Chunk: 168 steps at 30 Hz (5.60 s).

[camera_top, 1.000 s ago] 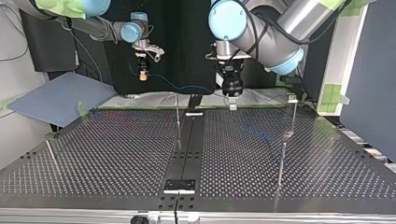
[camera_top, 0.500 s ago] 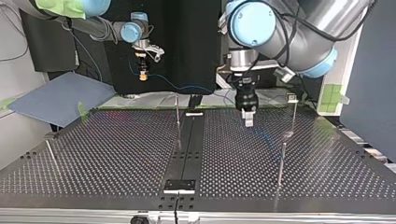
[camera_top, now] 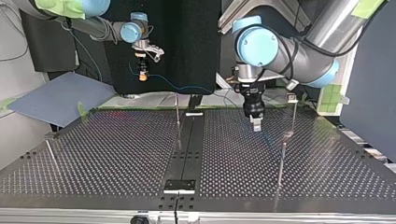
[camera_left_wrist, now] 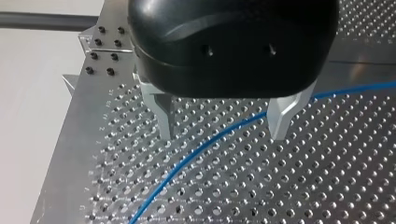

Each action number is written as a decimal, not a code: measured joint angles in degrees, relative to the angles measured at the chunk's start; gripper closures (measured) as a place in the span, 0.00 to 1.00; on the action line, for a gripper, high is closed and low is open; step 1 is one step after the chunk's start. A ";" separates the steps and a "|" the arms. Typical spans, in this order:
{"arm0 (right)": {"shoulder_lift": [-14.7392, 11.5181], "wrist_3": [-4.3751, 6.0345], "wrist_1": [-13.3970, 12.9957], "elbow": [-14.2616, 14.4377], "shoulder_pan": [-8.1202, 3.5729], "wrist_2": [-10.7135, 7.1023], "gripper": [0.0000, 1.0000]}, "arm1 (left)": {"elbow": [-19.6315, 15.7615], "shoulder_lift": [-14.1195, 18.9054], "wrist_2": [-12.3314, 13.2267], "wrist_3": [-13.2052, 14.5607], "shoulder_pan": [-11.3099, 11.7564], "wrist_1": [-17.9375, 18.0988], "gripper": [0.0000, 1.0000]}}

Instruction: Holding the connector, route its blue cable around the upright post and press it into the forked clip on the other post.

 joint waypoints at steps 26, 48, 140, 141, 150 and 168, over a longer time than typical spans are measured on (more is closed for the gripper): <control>0.00 0.09 0.12 -0.30 0.03 0.00 1.00 | 1.57 -3.14 3.65 5.93 3.07 2.30 0.02; 0.00 0.17 0.19 -0.46 0.06 0.00 1.00 | 2.09 -14.08 -2.02 14.36 0.52 4.24 0.02; 0.00 -2.59 -1.00 -1.41 2.33 -12.69 1.00 | 2.61 -36.38 6.40 -2.88 -10.68 14.00 0.02; 0.00 -2.56 -1.01 -1.45 2.33 -12.72 1.00 | 2.60 -36.39 6.52 -3.47 -10.80 14.25 0.02; 0.00 -2.58 -0.70 -1.83 2.34 -12.79 1.00 | 2.59 -36.39 8.73 -8.70 -11.13 15.56 0.02; 0.00 -3.38 0.03 -2.18 1.80 -15.41 1.00 | 2.69 -42.02 10.50 -15.31 -11.44 19.33 0.02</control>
